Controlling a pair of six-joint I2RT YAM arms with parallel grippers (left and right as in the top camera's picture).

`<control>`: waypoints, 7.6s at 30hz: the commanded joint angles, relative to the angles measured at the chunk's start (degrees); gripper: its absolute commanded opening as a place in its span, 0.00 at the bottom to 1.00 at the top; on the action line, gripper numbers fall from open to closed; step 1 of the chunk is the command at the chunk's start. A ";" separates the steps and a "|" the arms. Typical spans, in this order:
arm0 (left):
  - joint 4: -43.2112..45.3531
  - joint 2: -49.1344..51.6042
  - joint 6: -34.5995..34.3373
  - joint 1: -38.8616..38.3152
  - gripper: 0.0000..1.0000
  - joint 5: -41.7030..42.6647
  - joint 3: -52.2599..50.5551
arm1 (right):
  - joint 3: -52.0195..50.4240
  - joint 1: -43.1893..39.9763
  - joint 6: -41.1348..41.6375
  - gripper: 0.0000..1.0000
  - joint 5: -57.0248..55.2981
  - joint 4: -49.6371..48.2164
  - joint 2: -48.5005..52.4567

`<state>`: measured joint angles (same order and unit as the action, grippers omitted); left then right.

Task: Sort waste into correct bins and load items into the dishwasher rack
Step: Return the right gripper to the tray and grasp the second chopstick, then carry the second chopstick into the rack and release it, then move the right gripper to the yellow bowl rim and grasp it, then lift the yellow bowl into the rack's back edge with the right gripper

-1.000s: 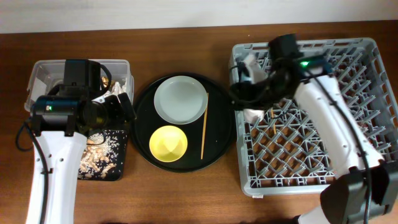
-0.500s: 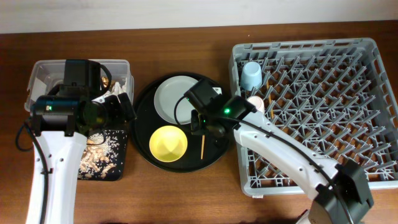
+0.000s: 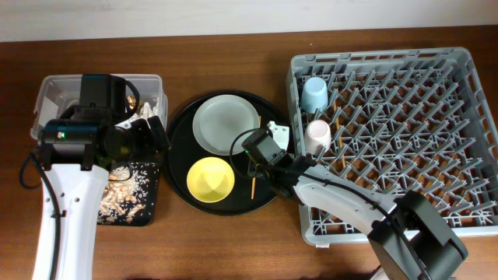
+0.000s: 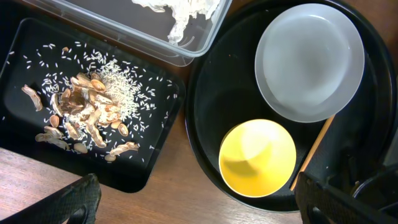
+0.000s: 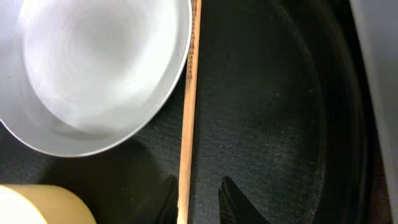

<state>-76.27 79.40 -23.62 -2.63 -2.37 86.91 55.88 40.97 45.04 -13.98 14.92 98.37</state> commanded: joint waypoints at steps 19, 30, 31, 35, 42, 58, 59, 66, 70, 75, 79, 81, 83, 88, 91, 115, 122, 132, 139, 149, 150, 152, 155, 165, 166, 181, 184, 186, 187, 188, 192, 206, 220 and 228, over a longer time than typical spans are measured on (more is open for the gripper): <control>0.11 -0.02 0.07 0.28 0.99 0.00 0.46 | -0.26 -0.11 -4.33 0.28 -1.77 -10.03 11.85; 0.11 -0.02 0.07 0.28 0.99 -0.02 0.46 | 3.89 -0.11 -8.61 0.12 -1.75 -5.66 11.82; 0.11 -0.02 0.09 0.28 0.99 -0.02 0.46 | 3.93 -0.11 -8.61 0.12 -1.75 -5.53 11.82; 0.11 -0.02 0.07 0.31 0.99 -0.02 0.46 | 3.93 -0.11 -8.61 0.12 -1.70 -3.76 11.82; 0.11 -0.02 0.07 0.31 0.99 -0.02 0.46 | 6.86 -0.22 -8.66 0.04 -1.77 -1.95 10.10; 0.11 -0.02 0.09 0.31 0.99 -0.02 0.46 | 24.00 -4.35 -14.64 0.27 7.78 23.96 9.05; 0.11 -0.02 0.09 0.31 0.99 -0.02 0.46 | 24.00 -4.17 -14.64 0.27 7.78 23.93 10.25; 0.11 -0.02 0.07 0.31 0.99 0.00 0.46 | 23.93 -2.56 -14.60 0.27 7.98 24.74 15.50; 0.11 -0.02 0.09 0.31 0.99 -0.02 0.46 | 23.89 -2.58 -14.60 0.27 7.78 24.52 18.93; 0.11 -0.02 0.09 0.28 0.99 -0.02 0.46 | 23.89 -2.36 -14.60 0.22 7.78 23.23 21.44; 0.11 -0.02 0.09 0.28 0.99 -0.02 0.46 | 24.04 -2.43 -14.60 0.05 7.78 23.32 20.87; 0.11 -0.02 0.07 0.31 0.99 -0.02 0.46 | 24.72 -2.47 -14.62 0.04 7.74 23.32 19.82; 0.11 -0.02 0.09 0.31 0.99 -0.02 0.46 | 27.69 -2.47 -14.60 0.04 5.95 25.35 18.93; 0.11 -0.02 0.07 0.31 0.99 -0.02 0.46 | 36.83 -2.54 -14.62 0.04 -0.17 35.67 18.64; 0.11 -0.02 0.09 0.31 0.99 -0.02 0.46 | 45.75 -5.42 -14.86 0.04 -0.28 45.57 18.34; 0.11 -0.02 0.09 0.28 0.99 -0.02 0.46 | 58.66 -32.39 -35.82 0.04 2.36 73.77 15.52; 0.11 -0.02 0.09 0.28 0.99 0.00 0.46 | 55.45 -32.81 -36.85 0.04 2.36 71.80 15.58; 0.11 -0.02 0.09 0.31 0.99 -0.02 0.46 | 42.42 -36.65 -37.77 0.05 2.36 60.50 15.58; 0.11 -0.02 0.07 0.28 0.99 -0.02 0.46 | 42.60 -36.96 -37.77 0.11 2.38 60.37 15.56; 0.11 -0.02 0.07 0.28 0.99 -0.02 0.46 | 64.32 -33.99 -46.73 0.20 41.03 80.28 15.56; 0.13 -0.02 0.09 0.28 0.99 0.00 0.46 | 64.26 -32.39 -47.89 0.22 43.93 80.37 15.56; 0.11 -0.02 0.09 0.31 0.99 -0.02 0.46 | 64.24 -27.08 -48.13 0.33 44.19 80.43 15.56; 0.11 -0.02 0.07 0.28 0.99 -0.02 0.46 | 64.17 -20.35 -49.33 0.36 43.30 80.30 15.56; 0.11 -0.02 0.09 0.31 0.99 -0.02 0.46 | 48.50 -2.21 -49.33 0.36 40.30 65.48 15.56; 0.13 -0.02 0.09 0.31 0.99 -0.02 0.46 | 46.21 -1.55 -49.33 0.36 40.30 62.69 15.56; 0.11 -0.02 0.09 0.31 0.99 -0.02 0.46 | 24.57 6.43 -49.07 0.36 50.82 22.29 15.56; 0.11 -0.02 0.07 0.28 0.99 -0.02 0.46 | 24.55 8.57 -47.01 0.36 40.59 20.11 15.56; 0.11 -0.02 0.09 0.31 0.99 -0.02 0.46 | 24.52 9.25 -44.94 0.36 38.51 18.62 15.56; 0.13 -0.02 0.09 0.31 0.99 -0.02 0.46 | 24.52 9.64 -44.94 0.35 38.47 18.03 15.56; 0.13 -0.02 0.09 0.28 0.99 -0.02 0.46 | 24.52 9.86 -44.89 0.35 38.47 17.73 15.56; 0.11 -0.02 0.09 0.28 0.99 -0.02 0.46 | 24.52 11.13 -41.51 0.33 33.53 17.35 15.58; 0.13 -0.02 0.09 0.28 0.99 -0.02 0.46 | 24.50 14.25 -40.02 0.25 29.53 18.69 15.74; 0.13 -0.02 0.09 0.31 0.99 -0.02 0.46 | 24.41 14.51 -40.06 0.17 26.10 22.99 17.20; 0.11 -0.02 0.07 0.28 0.99 -0.02 0.46 | 24.46 14.43 -40.06 0.08 26.12 24.61 16.59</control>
<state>-76.29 79.40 -23.62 -2.63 -2.37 86.91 80.77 54.96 4.34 12.78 37.63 114.72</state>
